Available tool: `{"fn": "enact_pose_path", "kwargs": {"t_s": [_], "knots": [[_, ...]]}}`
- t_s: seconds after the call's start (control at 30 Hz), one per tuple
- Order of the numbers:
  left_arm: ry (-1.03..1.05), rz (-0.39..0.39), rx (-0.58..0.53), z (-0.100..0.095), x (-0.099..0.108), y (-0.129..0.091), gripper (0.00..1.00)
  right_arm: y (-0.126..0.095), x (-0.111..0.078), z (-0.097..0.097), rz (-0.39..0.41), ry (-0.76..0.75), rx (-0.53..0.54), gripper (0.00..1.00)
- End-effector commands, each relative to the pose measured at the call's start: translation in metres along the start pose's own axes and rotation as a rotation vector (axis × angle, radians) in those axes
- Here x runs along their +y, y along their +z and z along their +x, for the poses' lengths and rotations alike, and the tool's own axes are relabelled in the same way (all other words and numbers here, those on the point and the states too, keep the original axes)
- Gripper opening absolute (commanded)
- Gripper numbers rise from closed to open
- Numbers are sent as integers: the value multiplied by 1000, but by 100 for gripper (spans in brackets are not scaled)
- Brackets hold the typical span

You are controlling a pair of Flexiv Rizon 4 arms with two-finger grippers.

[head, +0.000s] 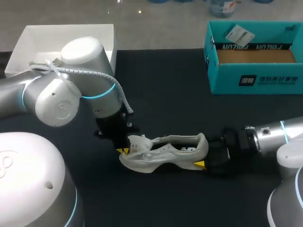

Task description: Take the shoe out of the shoebox, open the shoe tongue, remove and reinsert the insole, then place the shoe into the shoebox

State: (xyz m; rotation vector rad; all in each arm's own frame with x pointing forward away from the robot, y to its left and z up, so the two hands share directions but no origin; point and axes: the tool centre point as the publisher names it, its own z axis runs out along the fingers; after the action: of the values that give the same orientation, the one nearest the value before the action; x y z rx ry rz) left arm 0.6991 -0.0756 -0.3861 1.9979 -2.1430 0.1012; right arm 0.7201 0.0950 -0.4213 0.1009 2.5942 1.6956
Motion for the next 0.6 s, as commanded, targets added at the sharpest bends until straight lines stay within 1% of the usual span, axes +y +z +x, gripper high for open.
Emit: {"fn": "enact_pose_path", "kwargs": {"t_s": [0.03, 0.07, 0.1, 0.13, 0.17, 0.37, 0.5, 0.53, 0.6], "knots": [[9, -6, -4, 3, -3, 9, 36, -1, 0, 0, 3, 0, -3, 0], [20, -6, -4, 4, -3, 8, 49, -1, 0, 0, 3, 0, -3, 0], [23, -4, -1, 5, -2, 5, 83, -1, 0, 0, 3, 0, -3, 0], [42, -3, 5, 7, -2, 2, 98, -1, 0, 0, 3, 0, -3, 0], [70, 0, 9, 9, -1, -1, 100, -1, 0, 0, 3, 0, -3, 0], [249, 20, 11, 27, 5, -28, 100, -1, 0, 0, 3, 0, -3, 0], [360, 28, 47, 34, 5, -52, 100, -1, 0, 0, 3, 0, -3, 0], [388, 35, 33, 35, 4, -57, 100, -1, 0, 0, 3, 0, -3, 0], [426, 40, 44, 39, 3, -67, 100, -1, 0, 0, 3, 0, -3, 0]]}}
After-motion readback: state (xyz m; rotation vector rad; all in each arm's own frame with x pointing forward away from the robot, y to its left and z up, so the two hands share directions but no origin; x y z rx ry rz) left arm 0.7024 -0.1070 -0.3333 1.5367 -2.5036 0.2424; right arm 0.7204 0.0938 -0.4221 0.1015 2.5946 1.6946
